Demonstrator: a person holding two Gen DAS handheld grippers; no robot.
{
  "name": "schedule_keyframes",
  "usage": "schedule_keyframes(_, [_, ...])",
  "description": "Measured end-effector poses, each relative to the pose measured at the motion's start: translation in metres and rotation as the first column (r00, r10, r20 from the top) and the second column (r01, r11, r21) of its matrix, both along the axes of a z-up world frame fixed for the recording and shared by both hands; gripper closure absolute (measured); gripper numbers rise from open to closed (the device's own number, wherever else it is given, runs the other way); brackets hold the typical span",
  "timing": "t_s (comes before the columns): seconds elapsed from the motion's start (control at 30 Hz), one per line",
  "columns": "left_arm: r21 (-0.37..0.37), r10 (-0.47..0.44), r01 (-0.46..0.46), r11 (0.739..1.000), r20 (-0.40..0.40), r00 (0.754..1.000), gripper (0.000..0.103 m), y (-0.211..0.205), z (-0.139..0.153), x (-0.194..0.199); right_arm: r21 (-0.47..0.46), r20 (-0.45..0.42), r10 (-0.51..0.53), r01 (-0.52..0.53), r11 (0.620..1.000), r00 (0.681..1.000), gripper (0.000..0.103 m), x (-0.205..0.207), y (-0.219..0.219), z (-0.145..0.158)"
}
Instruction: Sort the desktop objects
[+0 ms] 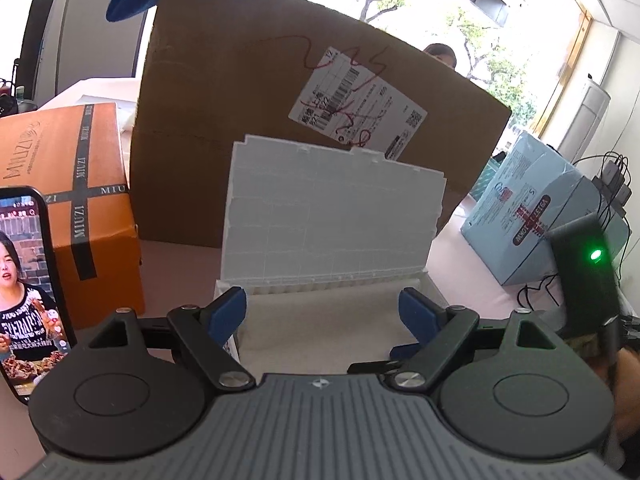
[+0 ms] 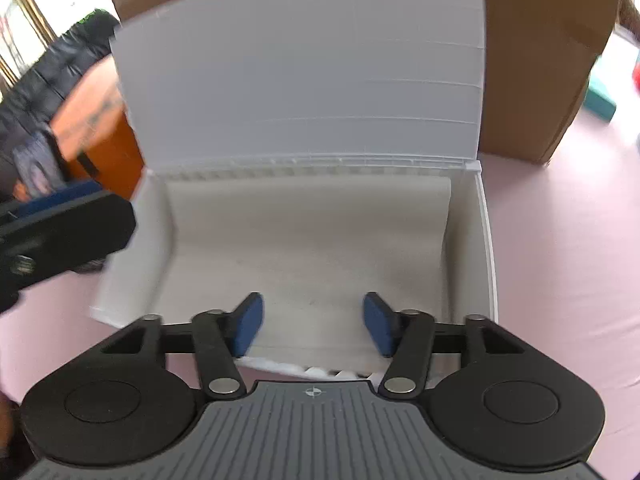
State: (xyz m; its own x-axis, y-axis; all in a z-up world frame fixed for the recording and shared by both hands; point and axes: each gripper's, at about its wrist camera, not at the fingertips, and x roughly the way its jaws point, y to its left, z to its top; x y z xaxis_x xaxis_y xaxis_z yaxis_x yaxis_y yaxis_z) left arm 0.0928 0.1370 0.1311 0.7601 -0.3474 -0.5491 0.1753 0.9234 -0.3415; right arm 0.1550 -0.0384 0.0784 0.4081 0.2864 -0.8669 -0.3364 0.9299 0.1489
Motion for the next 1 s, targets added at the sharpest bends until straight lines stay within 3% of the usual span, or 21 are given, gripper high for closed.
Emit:
schedule_keyframes(0.1, [0.017, -0.005, 0.005, 1.000, 0.002, 1.000, 0.021, -0.004, -0.002, 0.000, 0.020, -0.005, -0.002, 0.002, 1.000, 1.000, 0.034, 0.003, 0.003, -0.007])
schedule_keyframes(0.2, [0.031, -0.004, 0.004, 1.000, 0.005, 1.000, 0.020, -0.006, -0.003, 0.001, 0.018, 0.011, 0.014, -0.014, 1.000, 1.000, 0.033, -0.003, 0.004, -0.013])
schedule_keyframes(0.3, [0.039, 0.023, -0.023, 0.999, 0.014, 1.000, 0.020, -0.003, -0.005, 0.003, 0.081, 0.037, 0.022, -0.025, 0.996, 0.999, 0.033, -0.007, -0.005, -0.002])
schedule_keyframes(0.43, [0.032, 0.061, -0.063, 0.997, 0.068, 0.996, 0.018, 0.005, -0.002, 0.002, 0.144, 0.158, 0.023, -0.046, 0.989, 0.987, 0.029, -0.020, -0.021, 0.022])
schedule_keyframes(0.53, [0.000, 0.108, -0.109, 0.994, 0.098, 0.989, 0.017, 0.015, -0.001, 0.001, 0.202, 0.292, -0.014, -0.047, 0.978, 0.956, 0.028, -0.031, -0.036, 0.042])
schedule_keyframes(0.67, [-0.068, 0.181, -0.174, 0.982, 0.108, 0.978, 0.017, 0.028, -0.005, 0.006, 0.289, 0.453, -0.154, 0.019, 0.957, 0.878, 0.028, -0.034, -0.048, 0.049])
schedule_keyframes(0.77, [-0.095, 0.202, -0.192, 0.977, 0.110, 0.973, 0.021, 0.032, -0.011, 0.011, 0.330, 0.492, -0.220, 0.054, 0.943, 0.842, 0.029, -0.029, -0.067, 0.044])
schedule_keyframes(0.93, [-0.069, 0.199, -0.191, 0.979, 0.144, 0.969, 0.031, 0.032, -0.015, 0.015, 0.379, 0.507, -0.253, 0.051, 0.924, 0.824, 0.046, -0.016, -0.096, 0.027])
schedule_keyframes(1.0, [-0.065, 0.196, -0.188, 0.980, 0.153, 0.969, 0.042, 0.032, -0.018, 0.017, 0.408, 0.510, -0.261, 0.037, 0.912, 0.819, 0.047, -0.007, -0.087, 0.011])
